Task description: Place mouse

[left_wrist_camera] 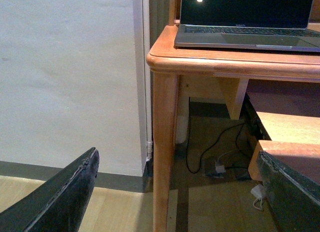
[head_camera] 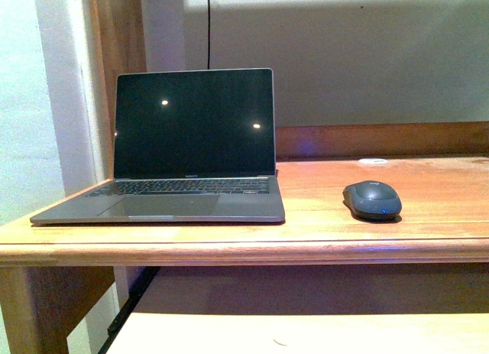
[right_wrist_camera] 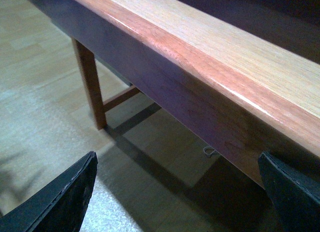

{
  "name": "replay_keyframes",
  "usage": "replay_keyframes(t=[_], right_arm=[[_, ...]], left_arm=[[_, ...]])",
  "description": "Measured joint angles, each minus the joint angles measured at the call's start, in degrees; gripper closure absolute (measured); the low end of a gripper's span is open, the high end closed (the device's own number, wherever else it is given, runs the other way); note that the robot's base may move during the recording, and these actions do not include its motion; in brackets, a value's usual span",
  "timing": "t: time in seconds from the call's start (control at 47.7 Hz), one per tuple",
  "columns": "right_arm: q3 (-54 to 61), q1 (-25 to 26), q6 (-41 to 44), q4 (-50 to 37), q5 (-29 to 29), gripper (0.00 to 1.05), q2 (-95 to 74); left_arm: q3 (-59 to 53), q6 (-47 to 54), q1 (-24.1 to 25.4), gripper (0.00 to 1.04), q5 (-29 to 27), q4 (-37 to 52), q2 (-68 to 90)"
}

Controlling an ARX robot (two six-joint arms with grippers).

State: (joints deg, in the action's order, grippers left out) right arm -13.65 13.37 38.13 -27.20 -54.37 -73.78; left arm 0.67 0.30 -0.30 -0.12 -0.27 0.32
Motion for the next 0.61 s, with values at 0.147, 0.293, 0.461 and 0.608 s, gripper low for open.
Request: replay_keyframes(t=[0.147, 0.293, 0.461, 0.608], right_arm=[[-1.88, -8.02, -12.04, -14.64, 10.38, 0.07, -6.97], [-7.37, -15.41, -20.68, -21.51, 21.35, 0.07, -13.99], [-14.99, -21.81, -25.59, -23.39, 31.54, 0.07, -19.41], [-20.74, -25.38, -27.61, -23.08, 38.29, 0.07, -22.97]], left_arm=[[0.0, 0.0, 0.0, 0.08, 0.0, 0.0, 0.0], [0.0, 0.0, 0.0, 0.08, 0.0, 0.0, 0.0], [0.0, 0.0, 0.0, 0.08, 0.0, 0.0, 0.0], [0.0, -0.02, 0.0, 0.08, -0.02, 0.0, 0.0]])
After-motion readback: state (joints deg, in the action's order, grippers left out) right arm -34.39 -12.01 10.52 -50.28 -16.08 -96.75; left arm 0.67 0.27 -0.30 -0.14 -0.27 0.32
